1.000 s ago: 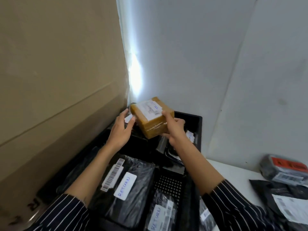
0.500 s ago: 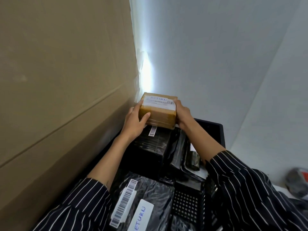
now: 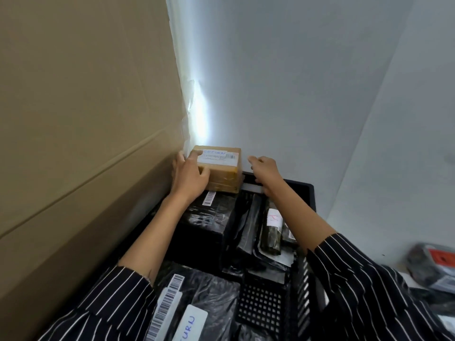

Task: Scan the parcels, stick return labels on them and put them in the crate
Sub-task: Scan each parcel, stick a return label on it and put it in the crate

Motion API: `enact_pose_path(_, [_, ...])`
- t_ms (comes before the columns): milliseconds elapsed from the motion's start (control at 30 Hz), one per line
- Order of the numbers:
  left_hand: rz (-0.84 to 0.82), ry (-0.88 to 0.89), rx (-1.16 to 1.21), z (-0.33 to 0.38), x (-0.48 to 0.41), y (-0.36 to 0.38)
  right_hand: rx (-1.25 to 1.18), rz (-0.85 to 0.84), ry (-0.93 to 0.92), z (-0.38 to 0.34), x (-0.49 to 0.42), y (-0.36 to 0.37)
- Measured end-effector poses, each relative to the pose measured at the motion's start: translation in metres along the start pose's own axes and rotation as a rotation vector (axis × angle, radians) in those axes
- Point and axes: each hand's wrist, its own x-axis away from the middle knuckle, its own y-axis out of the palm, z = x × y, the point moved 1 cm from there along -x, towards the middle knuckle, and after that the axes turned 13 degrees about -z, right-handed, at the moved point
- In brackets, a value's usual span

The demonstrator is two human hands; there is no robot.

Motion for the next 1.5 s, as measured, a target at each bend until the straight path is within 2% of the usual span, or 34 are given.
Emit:
enact_pose_path(133, [-0.017,0.118,0.052,0.049,0.014,0.022,0.094,0.036,-0.132,0.009,0.043,-0.05])
enact_pose_path(300, [-0.217,0.306,0.192,0.116,0.049,0.084,0.24,0.121,-0.206,0.05,0.134,-0.129])
enact_pose_path(433, [-0.411,0.372,0.21,0.168,0.087,0.149,0.363,0.217,-0.148,0.111,0.21,-0.193])
enact_pose_path(533, [-0.6,0.355,0.203,0.193,0.113,0.206,0.415,0.305,-0.045,0.161,0.263,-0.237])
enact_pose_path(667, [-0.811,0.232,0.147,0.204,0.146,0.284,0.562,0.373,0.14,0.231,0.305,-0.301])
enact_pose_path(833, [-0.984,0.026,0.119,0.201,0.185,0.375,0.86,0.321,0.517,0.3,0.313,-0.366])
enact_pose_path(967, [-1.112,-0.097,0.204,0.203,0.218,0.432,1.044,0.276,0.71,0.33,0.311,-0.404])
enact_pose_path(1067, [-1.198,-0.198,0.295,0.207,0.237,0.463,1.086,0.281,0.834,0.346,0.31,-0.428])
enact_pose_path(1167, [-1.174,-0.338,0.417,0.209,0.25,0.484,1.031,0.324,0.896,0.351,0.307,-0.446])
enact_pose_path(1300, [-0.965,-0.477,0.523,0.208,0.254,0.49,0.886,0.312,0.889,0.35,0.295,-0.464])
enact_pose_path(1367, [-0.923,-0.537,0.653,0.207,0.257,0.49,0.765,0.302,0.832,0.346,0.289,-0.465])
enact_pose_path(1500, [-0.906,-0.553,0.776,0.213,0.261,0.481,0.627,0.269,0.6,0.327,0.283,-0.451])
